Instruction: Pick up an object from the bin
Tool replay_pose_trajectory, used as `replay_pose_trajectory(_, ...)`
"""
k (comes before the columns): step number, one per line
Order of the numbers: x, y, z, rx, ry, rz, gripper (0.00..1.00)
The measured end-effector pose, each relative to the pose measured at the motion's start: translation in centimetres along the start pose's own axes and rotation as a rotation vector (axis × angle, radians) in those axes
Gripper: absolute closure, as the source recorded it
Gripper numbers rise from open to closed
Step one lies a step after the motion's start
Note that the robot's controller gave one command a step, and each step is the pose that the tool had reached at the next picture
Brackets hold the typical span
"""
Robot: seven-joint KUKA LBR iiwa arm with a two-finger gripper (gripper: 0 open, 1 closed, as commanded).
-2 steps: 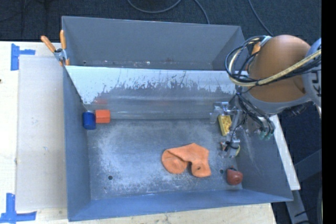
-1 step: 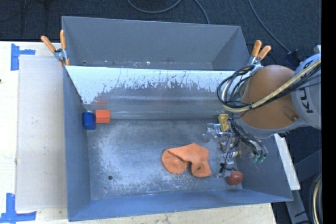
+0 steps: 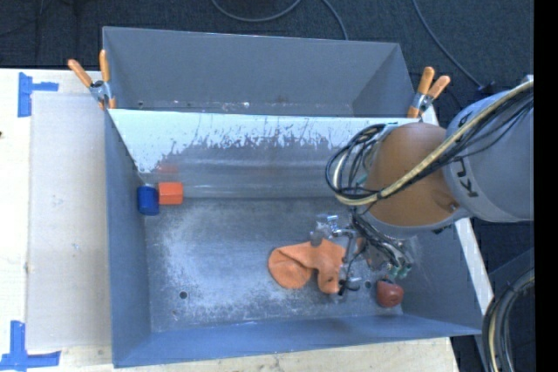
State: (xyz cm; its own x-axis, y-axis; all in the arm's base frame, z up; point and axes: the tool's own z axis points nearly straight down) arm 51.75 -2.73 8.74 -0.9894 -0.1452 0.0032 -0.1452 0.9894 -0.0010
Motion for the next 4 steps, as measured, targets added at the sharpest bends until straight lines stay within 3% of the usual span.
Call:
replay_pose_trajectory(1,-0.8,2.8,1.8,-0.004,-0.002,-0.202,1.0)
replay_pose_trajectory(2,-0.8,2.8,1.8,-0.004,-0.002,-0.203,1.0)
replay_pose_trajectory(3,-0.8,3.7,-3.8,-0.004,-0.001,-0.175,1.0)
replay_pose_trajectory(4,-0.8,3.7,-3.8,-0.004,-0.001,-0.176,1.0)
